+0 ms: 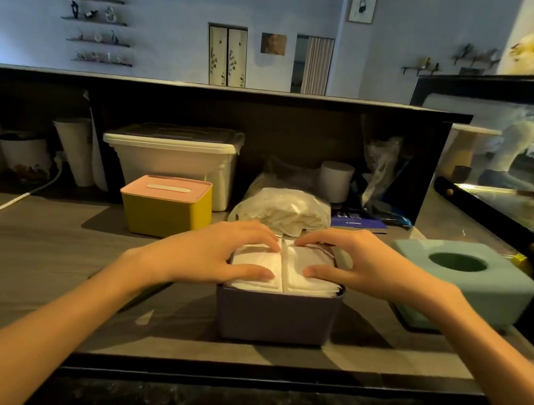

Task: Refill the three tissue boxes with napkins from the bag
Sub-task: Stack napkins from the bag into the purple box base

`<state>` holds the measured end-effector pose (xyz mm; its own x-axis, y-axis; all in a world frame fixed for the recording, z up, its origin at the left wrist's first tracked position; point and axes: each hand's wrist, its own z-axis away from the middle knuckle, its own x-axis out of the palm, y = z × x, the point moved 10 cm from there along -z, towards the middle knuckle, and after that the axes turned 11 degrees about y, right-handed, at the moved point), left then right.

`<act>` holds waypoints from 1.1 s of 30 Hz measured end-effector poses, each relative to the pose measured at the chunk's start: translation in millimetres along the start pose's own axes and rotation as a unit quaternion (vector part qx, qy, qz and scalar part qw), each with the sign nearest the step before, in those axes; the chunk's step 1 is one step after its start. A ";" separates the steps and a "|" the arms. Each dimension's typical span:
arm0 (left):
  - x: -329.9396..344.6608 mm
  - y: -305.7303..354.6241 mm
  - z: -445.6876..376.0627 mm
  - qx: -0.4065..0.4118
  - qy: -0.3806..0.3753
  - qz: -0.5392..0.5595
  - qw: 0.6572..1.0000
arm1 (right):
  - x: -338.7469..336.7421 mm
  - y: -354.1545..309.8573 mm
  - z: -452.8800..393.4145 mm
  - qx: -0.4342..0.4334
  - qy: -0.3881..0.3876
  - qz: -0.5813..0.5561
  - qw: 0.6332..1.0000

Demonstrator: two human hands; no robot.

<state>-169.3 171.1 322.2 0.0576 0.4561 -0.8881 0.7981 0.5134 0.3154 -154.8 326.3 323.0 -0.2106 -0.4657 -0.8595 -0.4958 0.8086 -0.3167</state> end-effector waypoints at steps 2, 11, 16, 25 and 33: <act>2.3 -2.2 2.4 -0.003 0.005 0.006 1.000 | 0.7 -1.4 1.6 0.002 0.006 0.002 1.000; -13.2 3.6 0.7 0.007 0.018 -0.016 1.000 | -18.2 -10.1 -1.4 -0.015 0.041 -0.021 0.999; -22.2 1.1 1.2 0.004 0.001 -0.042 0.999 | -21.2 -13.2 0.8 -0.026 0.001 0.014 1.000; -4.3 -14.5 -4.9 -0.014 -0.046 -0.043 0.998 | 5.3 4.3 0.6 0.016 -0.098 0.040 0.994; -3.7 -13.6 -5.7 -0.046 -0.043 -0.013 0.998 | 6.0 -1.4 -8.0 0.012 -0.133 0.045 0.990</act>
<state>-183.8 166.6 323.2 0.0924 0.3790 -0.9208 0.7416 0.5908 0.3177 -162.1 319.5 321.5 -0.0222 -0.2823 -0.9591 -0.4643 0.8525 -0.2402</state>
